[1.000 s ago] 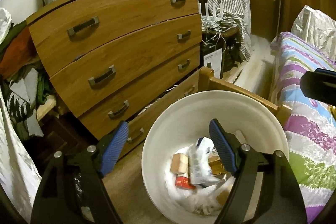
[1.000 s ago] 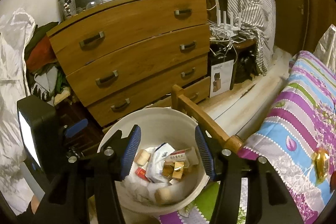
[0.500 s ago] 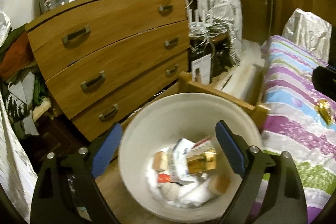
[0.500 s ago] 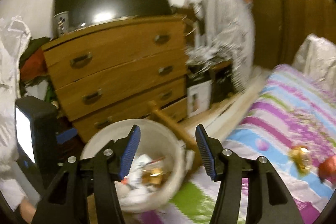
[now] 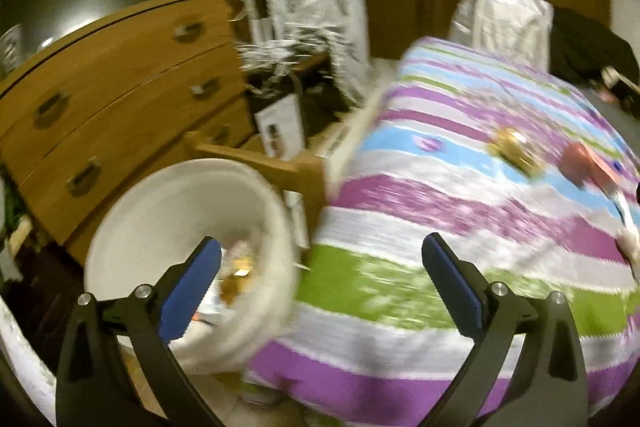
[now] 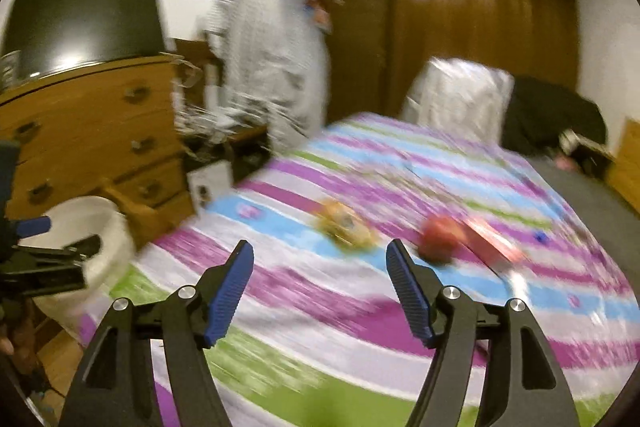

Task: Collect trash
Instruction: 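Move both open tools back toward the trash on the bed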

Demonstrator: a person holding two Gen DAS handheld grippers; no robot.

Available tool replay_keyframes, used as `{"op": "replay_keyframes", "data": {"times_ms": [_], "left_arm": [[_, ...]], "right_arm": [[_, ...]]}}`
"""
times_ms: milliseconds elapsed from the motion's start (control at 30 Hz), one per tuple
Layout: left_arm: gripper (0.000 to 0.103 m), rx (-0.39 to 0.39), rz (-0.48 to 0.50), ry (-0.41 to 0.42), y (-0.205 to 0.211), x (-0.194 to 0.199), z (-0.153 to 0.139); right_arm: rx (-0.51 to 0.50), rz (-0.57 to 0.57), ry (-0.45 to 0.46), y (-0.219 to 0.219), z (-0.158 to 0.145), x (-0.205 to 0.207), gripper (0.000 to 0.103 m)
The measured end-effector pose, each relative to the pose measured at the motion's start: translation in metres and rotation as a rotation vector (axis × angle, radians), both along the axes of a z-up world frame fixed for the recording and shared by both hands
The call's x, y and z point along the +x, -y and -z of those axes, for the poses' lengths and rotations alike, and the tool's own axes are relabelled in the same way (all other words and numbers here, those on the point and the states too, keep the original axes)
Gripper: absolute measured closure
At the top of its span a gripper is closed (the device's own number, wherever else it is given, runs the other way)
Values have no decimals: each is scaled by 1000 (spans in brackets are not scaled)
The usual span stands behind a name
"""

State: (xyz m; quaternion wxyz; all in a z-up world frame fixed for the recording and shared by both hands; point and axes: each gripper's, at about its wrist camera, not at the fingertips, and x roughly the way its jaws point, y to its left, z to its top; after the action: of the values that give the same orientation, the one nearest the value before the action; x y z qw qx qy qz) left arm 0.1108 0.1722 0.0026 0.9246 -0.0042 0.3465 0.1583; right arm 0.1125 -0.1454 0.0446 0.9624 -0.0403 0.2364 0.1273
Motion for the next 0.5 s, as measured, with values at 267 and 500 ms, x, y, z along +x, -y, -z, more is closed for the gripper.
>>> {"op": "replay_keyframes", "data": {"times_ms": [267,500], "left_arm": [[6,19,227,-72,111,22,32],[6,30,417,-101,208,34,50]], "right_arm": [[27,230,-143,191,45,-7,33],[217,304,-284,328,103,9,33]]}}
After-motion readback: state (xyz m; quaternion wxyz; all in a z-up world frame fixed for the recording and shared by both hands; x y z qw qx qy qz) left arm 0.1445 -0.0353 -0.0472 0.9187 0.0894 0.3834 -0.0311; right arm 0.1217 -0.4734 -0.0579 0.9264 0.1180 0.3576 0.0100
